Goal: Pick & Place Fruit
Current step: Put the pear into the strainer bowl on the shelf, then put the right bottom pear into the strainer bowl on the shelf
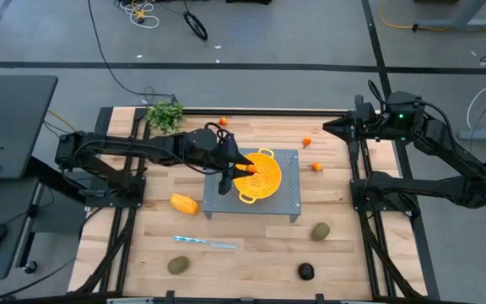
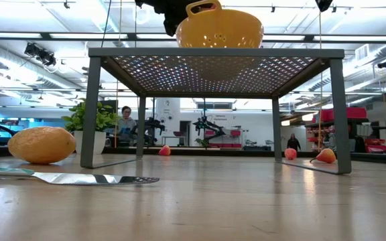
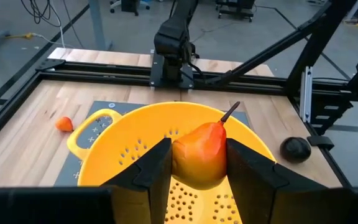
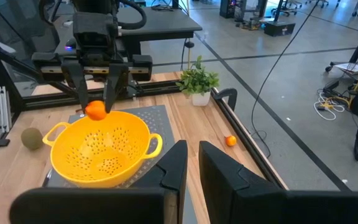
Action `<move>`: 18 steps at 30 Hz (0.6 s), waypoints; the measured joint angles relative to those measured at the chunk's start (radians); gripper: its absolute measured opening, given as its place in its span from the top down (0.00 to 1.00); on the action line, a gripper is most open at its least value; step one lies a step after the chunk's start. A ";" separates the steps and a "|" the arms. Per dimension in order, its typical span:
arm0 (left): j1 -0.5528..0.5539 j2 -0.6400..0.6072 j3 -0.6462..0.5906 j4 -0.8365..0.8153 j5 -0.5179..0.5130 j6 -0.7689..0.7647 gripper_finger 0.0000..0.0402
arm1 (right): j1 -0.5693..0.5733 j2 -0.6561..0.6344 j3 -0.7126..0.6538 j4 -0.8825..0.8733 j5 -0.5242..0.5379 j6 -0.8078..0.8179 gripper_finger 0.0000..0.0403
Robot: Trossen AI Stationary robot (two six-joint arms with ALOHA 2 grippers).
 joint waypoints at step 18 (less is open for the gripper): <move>0.000 0.000 0.000 -0.002 -0.017 0.000 0.37 | 0.000 0.000 0.000 0.000 0.000 0.000 0.88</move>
